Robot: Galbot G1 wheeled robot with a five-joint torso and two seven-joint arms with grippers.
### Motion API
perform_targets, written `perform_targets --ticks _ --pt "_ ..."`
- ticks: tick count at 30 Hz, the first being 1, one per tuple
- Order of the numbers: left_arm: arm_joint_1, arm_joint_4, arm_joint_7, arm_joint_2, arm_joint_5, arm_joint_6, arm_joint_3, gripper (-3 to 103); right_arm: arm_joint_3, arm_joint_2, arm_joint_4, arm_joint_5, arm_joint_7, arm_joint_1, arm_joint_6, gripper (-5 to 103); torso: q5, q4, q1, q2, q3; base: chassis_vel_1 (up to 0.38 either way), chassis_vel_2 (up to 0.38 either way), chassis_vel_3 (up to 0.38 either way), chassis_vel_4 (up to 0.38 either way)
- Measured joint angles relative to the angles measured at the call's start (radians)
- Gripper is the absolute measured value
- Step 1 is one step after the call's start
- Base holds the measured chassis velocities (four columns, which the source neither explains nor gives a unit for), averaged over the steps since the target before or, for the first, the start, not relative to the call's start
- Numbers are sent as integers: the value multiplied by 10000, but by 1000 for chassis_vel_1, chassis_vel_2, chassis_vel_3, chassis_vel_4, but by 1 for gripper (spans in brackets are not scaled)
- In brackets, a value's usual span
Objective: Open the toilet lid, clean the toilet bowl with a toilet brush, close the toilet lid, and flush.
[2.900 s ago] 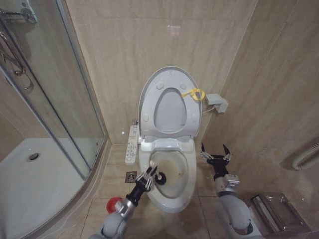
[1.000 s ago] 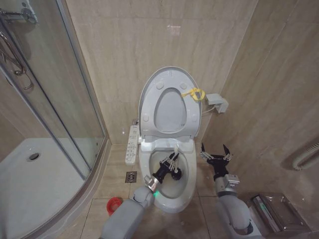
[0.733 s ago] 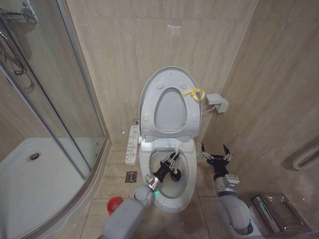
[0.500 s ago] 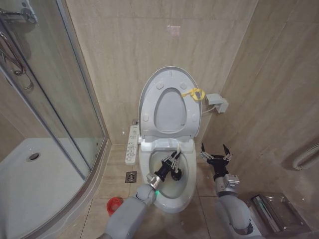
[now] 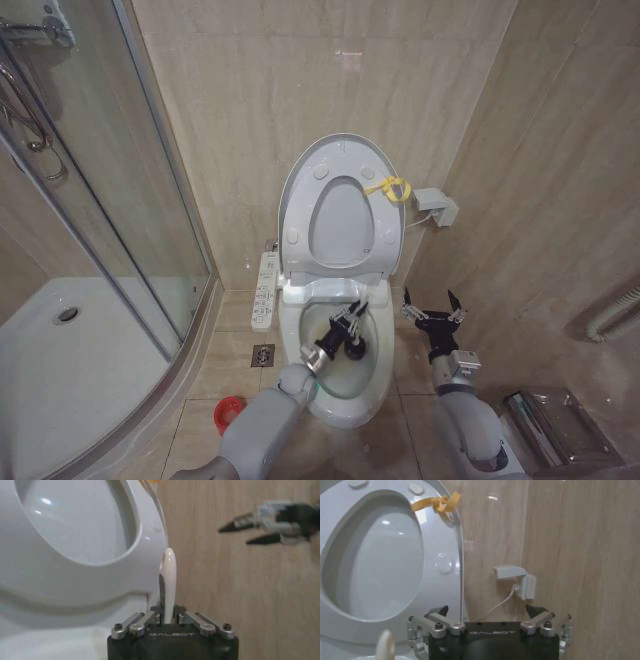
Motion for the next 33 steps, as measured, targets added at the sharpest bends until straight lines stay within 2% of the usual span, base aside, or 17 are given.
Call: perform_targets --ticks 12,18,26,33 --pt "-431 48 -21 -161 63 -64 -22 15 0 0 0 0 0 0 0 100 0 -4 0 0 0 0 0 0 0" --pt "-413 586 7 -159 366 -253 -22 15 0 0 0 -1 0 0 0 100 0 0 0 0 0 0 0 0 0" --pt "-635 408 -84 -227 378 -272 -181 15 0 0 0 0 0 0 0 100 0 -4 0 0 -1 0 0 0 0" --pt "-458 830 -24 -337 542 -359 -148 15 0 0 0 0 0 0 0 100 0 -2 0 0 0 0 0 0 0"
